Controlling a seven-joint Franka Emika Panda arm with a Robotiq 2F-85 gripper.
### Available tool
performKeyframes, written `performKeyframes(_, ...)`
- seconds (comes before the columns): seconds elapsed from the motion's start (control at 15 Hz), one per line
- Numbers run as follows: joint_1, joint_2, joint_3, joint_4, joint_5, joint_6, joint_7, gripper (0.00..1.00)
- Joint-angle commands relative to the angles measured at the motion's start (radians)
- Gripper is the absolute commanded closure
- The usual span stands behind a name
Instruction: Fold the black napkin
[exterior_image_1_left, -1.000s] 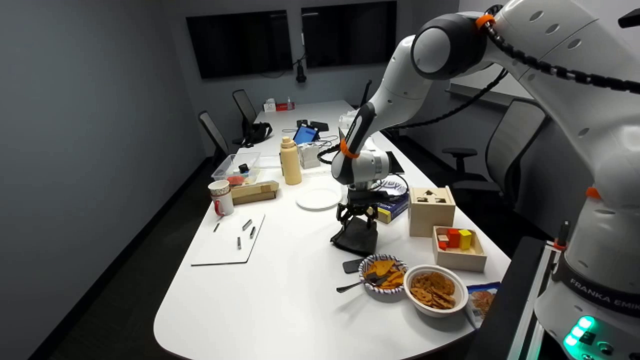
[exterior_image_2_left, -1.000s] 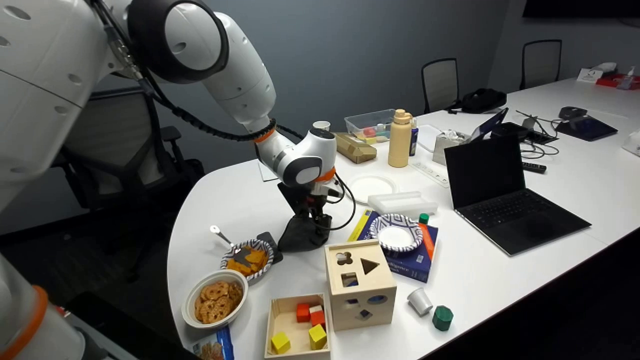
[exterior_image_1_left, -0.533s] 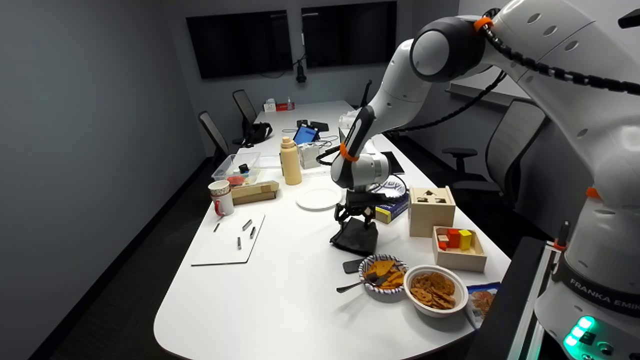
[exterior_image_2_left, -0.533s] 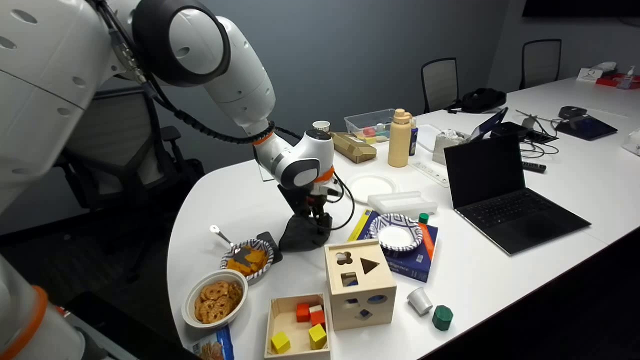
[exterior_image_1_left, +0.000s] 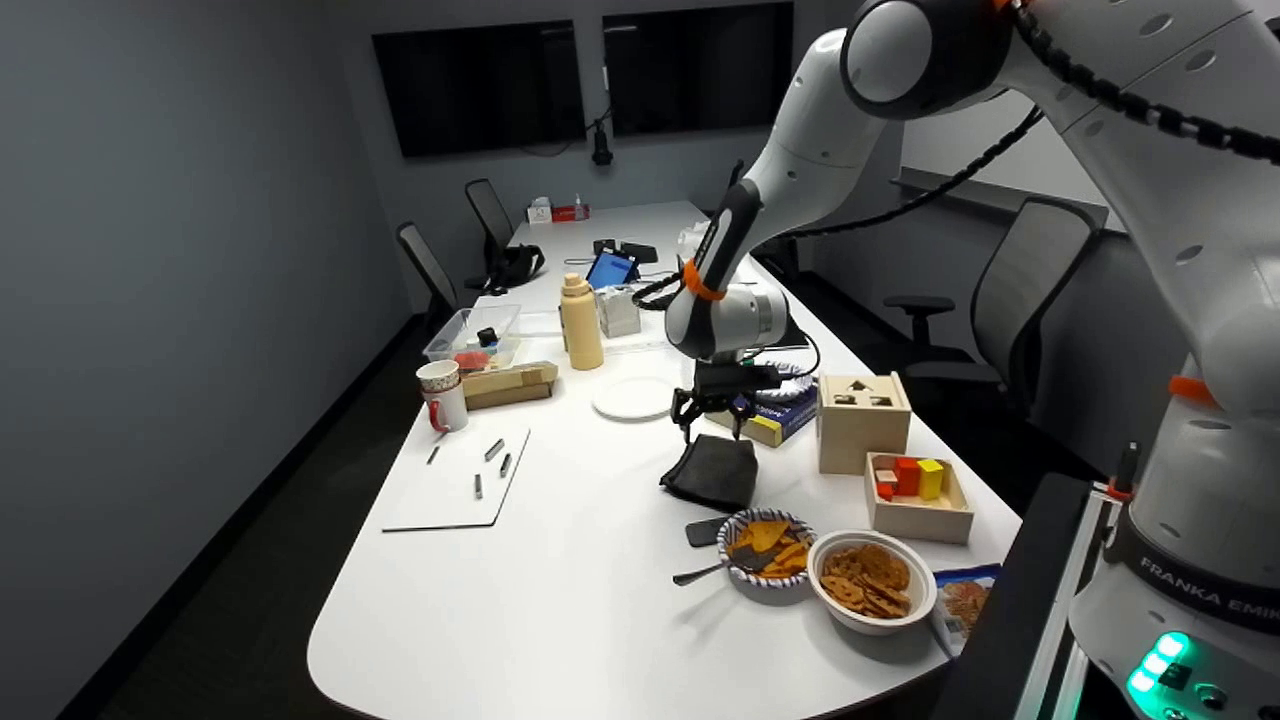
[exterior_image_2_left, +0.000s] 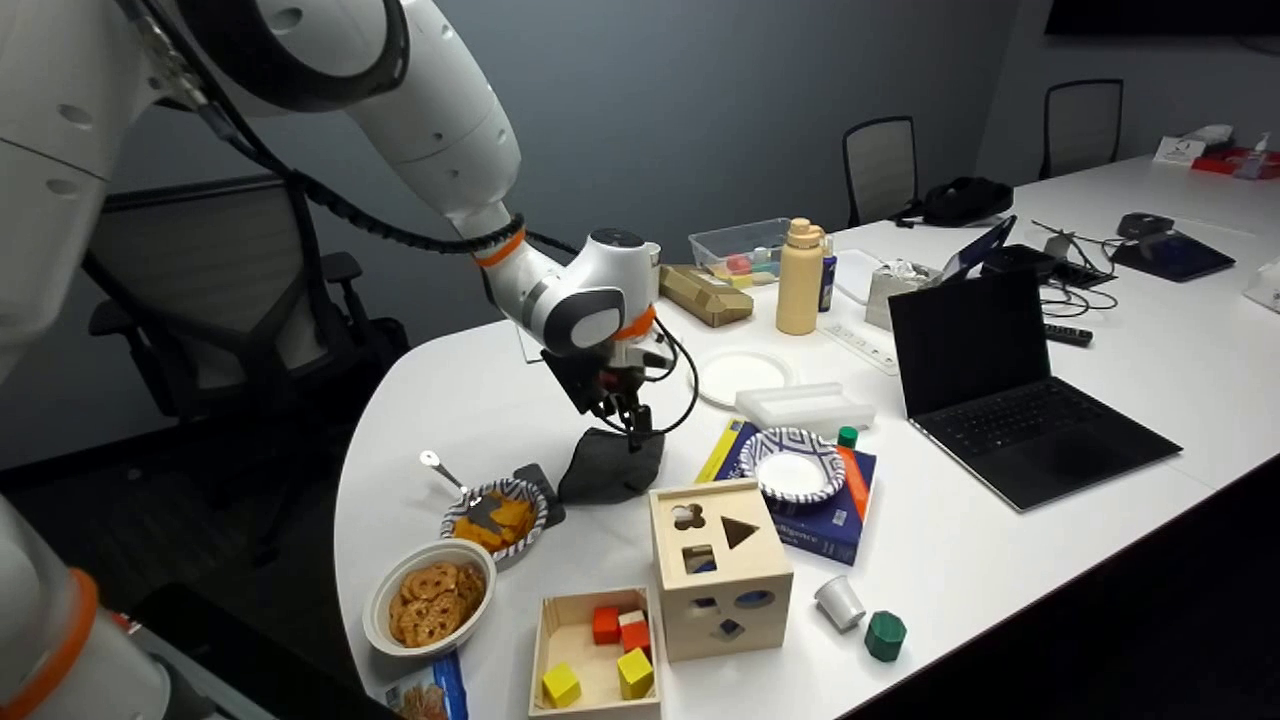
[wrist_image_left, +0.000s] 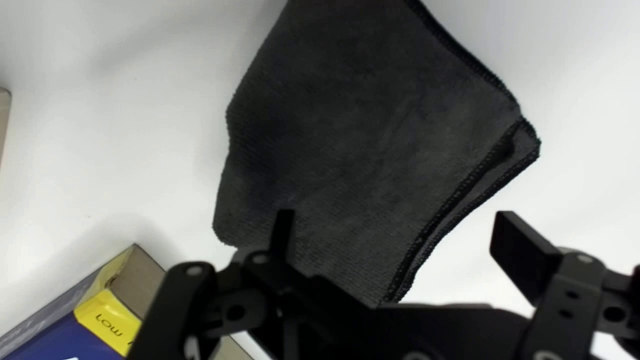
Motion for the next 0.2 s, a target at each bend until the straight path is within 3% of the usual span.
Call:
performKeyframes(0.0, 0.062, -0.156, -0.034, -0.174, -0.054, 0.037, 0.062, 0.0)
performKeyframes(0.13, 0.09, -0.202, -0.051, -0.225, -0.083, 0.049, 0.091, 0.0)
